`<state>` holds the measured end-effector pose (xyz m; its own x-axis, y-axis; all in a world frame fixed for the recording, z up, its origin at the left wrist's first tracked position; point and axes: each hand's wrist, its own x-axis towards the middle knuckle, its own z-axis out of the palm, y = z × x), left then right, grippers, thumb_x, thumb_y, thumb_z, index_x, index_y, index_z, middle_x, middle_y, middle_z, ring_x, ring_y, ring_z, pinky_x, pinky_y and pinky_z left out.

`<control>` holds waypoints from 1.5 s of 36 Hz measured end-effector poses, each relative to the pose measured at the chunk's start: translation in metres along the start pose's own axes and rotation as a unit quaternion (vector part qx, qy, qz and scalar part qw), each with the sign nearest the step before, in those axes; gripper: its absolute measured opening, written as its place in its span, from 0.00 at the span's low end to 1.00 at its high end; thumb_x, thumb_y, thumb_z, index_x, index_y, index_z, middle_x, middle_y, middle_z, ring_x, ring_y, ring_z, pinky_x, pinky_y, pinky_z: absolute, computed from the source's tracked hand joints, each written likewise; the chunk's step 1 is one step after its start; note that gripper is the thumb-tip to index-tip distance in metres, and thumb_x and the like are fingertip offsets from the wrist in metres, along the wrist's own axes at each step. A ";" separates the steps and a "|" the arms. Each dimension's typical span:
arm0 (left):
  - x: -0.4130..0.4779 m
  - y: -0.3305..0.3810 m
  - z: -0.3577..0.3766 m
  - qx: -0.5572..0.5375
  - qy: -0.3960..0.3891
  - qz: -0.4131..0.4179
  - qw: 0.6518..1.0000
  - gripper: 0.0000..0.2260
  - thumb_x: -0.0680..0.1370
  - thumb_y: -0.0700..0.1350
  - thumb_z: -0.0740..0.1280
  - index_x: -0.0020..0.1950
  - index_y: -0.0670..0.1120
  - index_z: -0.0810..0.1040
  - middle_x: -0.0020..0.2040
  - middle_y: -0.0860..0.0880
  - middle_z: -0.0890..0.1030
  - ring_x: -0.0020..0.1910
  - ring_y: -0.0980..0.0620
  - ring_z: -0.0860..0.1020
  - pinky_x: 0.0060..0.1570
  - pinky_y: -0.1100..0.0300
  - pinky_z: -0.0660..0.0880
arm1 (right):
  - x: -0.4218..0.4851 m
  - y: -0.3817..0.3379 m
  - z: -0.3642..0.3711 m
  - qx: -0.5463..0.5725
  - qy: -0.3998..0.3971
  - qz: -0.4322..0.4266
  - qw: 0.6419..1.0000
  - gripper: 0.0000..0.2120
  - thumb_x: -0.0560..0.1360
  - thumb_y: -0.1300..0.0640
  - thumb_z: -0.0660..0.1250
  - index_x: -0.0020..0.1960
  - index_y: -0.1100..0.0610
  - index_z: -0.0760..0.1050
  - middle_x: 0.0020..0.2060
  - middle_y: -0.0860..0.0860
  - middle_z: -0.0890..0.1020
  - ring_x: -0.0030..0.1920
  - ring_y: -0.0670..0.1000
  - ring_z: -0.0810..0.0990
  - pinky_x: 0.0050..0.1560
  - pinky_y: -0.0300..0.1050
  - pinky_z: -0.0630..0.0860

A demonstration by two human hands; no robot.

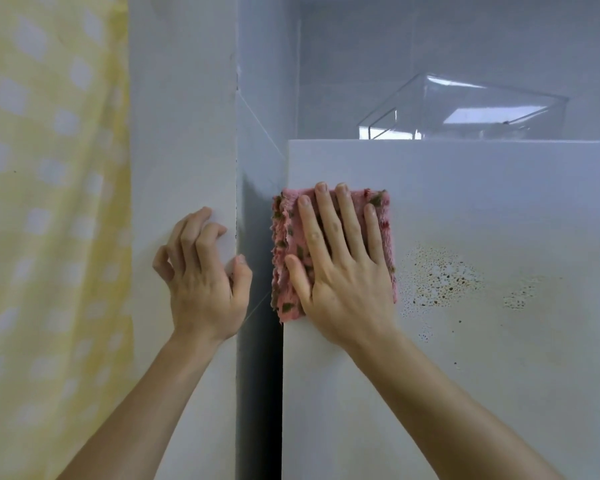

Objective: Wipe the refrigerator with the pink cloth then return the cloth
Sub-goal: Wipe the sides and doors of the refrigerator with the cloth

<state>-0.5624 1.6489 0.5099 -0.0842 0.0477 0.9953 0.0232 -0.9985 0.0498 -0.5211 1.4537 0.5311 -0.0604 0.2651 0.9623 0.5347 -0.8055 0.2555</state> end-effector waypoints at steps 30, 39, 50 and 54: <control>0.008 0.004 -0.001 -0.017 0.037 -0.004 0.999 0.19 0.75 0.44 0.68 0.64 0.40 0.73 0.67 0.39 0.74 0.68 0.38 0.70 0.65 0.39 0.66 | 0.006 -0.011 0.008 0.014 0.037 0.068 0.997 0.30 0.87 0.47 0.53 0.85 0.58 0.55 0.85 0.56 0.56 0.85 0.57 0.51 0.84 0.59 0.51; 0.008 -0.001 0.000 -0.025 0.042 0.002 0.999 0.20 0.75 0.42 0.68 0.66 0.40 0.71 0.68 0.37 0.74 0.70 0.37 0.69 0.67 0.38 0.65 | 0.079 -0.007 0.006 -0.003 0.052 0.114 0.992 0.30 0.87 0.46 0.47 0.85 0.59 0.53 0.85 0.56 0.56 0.85 0.56 0.51 0.85 0.54 0.40; -0.009 0.006 0.001 -0.046 0.017 0.011 0.999 0.24 0.79 0.41 0.65 0.76 0.37 0.71 0.79 0.39 0.69 0.81 0.37 0.64 0.79 0.43 0.59 | -0.054 -0.033 0.008 0.009 0.015 0.102 0.995 0.30 0.87 0.46 0.55 0.85 0.59 0.57 0.84 0.55 0.57 0.85 0.55 0.53 0.85 0.57 0.51; -0.014 0.007 -0.001 -0.057 0.008 0.010 0.998 0.26 0.80 0.41 0.63 0.78 0.37 0.69 0.81 0.39 0.66 0.82 0.37 0.61 0.80 0.38 0.59 | -0.092 -0.035 0.009 0.009 -0.009 0.086 0.996 0.31 0.87 0.47 0.57 0.85 0.58 0.55 0.84 0.55 0.56 0.85 0.56 0.54 0.84 0.58 0.53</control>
<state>-0.5625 1.6407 0.4963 -0.1015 0.0289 0.9944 -0.0881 -0.9959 0.0199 -0.5265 1.4624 0.4323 0.0478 0.1331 0.9900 0.5517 -0.8297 0.0849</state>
